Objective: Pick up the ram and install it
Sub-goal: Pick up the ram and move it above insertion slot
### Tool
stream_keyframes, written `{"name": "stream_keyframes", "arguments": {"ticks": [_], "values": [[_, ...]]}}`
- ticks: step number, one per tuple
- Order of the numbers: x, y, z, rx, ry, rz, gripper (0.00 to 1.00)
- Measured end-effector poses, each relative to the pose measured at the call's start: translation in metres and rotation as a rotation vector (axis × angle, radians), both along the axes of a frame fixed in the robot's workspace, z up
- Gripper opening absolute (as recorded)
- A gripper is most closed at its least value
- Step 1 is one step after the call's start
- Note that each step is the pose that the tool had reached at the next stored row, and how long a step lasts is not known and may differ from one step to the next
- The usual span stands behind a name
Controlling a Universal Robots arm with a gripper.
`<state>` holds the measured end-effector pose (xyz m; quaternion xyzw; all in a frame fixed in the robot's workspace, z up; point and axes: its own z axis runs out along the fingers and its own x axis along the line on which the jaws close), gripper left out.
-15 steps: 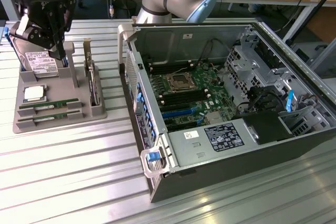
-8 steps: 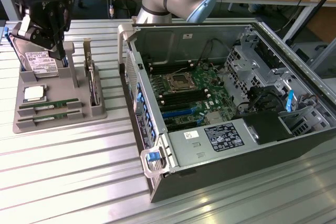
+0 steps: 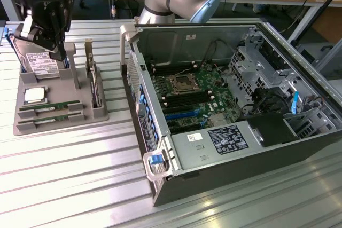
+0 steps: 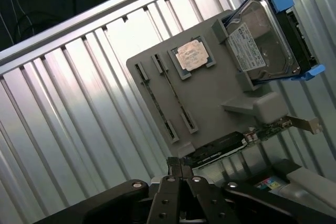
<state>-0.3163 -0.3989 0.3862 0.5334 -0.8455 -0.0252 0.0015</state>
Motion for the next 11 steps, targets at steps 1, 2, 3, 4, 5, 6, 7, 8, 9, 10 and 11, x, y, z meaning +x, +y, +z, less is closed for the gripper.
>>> {"name": "stream_keyframes", "arguments": {"ticks": [1, 2, 3, 4, 5, 6, 7, 8, 9, 10, 11], "values": [[0.0, 0.0, 0.0, 0.0, 0.0, 0.008, 0.11], [0.0, 0.0, 0.0, 0.0, 0.0, 0.012, 0.11], [0.0, 0.0, 0.0, 0.0, 0.0, 0.016, 0.11], [0.0, 0.0, 0.0, 0.0, 0.0, 0.022, 0.11], [0.0, 0.0, 0.0, 0.0, 0.0, 0.035, 0.11], [0.0, 0.0, 0.0, 0.0, 0.0, 0.046, 0.11], [0.0, 0.0, 0.0, 0.0, 0.0, 0.052, 0.11], [0.0, 0.0, 0.0, 0.0, 0.0, 0.057, 0.11], [0.0, 0.0, 0.0, 0.0, 0.0001, 0.067, 0.11], [0.0, 0.0, 0.0, 0.0, 0.0, 0.077, 0.11], [0.0, 0.0, 0.0, 0.0, 0.0, 0.089, 0.11]]}}
